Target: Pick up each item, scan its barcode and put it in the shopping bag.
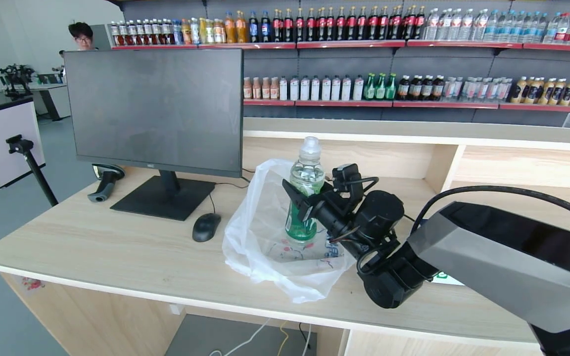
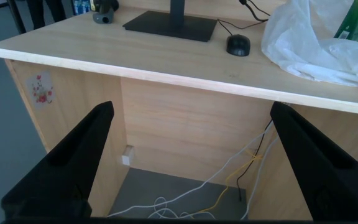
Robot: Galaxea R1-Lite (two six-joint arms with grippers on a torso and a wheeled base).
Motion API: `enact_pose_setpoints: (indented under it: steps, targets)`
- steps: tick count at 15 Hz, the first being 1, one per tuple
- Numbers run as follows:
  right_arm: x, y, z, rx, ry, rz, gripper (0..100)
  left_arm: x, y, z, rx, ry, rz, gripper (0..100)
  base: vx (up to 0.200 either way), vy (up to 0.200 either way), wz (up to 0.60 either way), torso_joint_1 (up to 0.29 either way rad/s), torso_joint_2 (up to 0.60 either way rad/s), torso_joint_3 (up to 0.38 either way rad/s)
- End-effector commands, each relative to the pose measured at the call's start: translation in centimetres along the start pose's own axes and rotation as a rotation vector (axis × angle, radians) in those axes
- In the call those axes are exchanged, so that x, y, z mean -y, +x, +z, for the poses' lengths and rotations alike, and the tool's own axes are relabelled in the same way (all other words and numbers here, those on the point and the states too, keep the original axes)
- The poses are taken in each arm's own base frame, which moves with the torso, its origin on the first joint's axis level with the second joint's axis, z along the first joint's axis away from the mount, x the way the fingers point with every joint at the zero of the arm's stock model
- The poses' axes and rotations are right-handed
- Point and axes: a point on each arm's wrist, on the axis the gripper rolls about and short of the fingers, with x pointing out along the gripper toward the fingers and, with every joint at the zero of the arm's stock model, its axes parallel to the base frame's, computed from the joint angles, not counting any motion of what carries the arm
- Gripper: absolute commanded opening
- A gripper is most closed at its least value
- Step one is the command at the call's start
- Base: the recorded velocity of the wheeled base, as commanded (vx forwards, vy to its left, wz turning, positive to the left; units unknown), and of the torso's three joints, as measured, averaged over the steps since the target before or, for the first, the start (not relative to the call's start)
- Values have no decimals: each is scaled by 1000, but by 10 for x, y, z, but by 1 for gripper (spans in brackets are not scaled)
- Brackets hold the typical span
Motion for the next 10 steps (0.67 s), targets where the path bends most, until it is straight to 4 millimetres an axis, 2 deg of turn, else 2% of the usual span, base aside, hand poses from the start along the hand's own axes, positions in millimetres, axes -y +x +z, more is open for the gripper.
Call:
enact_pose_setpoints:
  steps: [1,10]
  targets:
    - [0,-1,-4,-13,0,0,0,0,0,0,0,0,1,100,0,0,0,0,0,0]
    - [0,-3,-8,-27,1,0,0,0,0,0,0,0,1,100,0,0,0,0,0,0]
